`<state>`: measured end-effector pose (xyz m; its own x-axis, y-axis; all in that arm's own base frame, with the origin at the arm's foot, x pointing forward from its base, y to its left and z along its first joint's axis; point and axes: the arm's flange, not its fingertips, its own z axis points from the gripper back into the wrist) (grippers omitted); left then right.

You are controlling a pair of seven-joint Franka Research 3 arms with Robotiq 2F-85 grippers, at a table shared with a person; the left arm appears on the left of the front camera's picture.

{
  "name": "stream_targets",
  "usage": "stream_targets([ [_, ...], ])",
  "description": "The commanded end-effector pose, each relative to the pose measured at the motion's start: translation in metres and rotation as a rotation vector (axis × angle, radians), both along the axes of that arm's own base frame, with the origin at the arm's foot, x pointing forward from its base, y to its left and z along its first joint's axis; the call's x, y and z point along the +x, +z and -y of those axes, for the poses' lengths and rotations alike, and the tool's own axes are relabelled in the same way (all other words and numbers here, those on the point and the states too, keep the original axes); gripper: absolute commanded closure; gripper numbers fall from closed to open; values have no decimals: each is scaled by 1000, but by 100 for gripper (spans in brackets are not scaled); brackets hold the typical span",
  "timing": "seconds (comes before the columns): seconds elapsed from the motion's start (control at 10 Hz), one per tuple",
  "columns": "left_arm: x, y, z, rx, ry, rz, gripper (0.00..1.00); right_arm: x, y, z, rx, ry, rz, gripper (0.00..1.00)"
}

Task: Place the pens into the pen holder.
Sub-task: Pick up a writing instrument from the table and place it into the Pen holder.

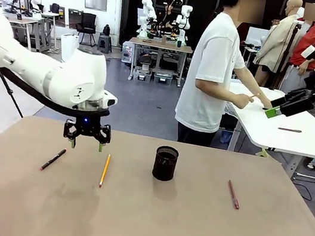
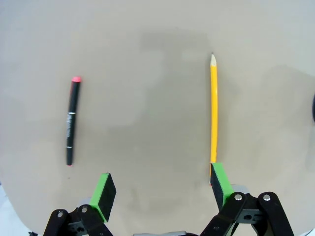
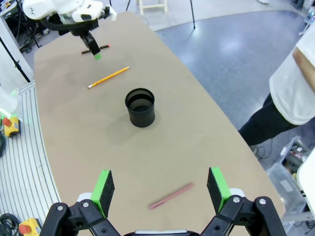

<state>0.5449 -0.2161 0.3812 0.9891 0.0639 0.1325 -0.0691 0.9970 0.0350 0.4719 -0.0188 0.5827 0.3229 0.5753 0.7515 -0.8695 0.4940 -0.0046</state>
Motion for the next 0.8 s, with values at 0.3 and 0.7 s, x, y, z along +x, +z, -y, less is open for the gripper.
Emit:
stream_targets([
  [0.3,6,-10,14,2,-16,-26,0,1,3,-1,1,-2,5,0],
  [0.7,4,-10,16,1,-16,-36,0,1,3,-1,1,-2,5,0],
])
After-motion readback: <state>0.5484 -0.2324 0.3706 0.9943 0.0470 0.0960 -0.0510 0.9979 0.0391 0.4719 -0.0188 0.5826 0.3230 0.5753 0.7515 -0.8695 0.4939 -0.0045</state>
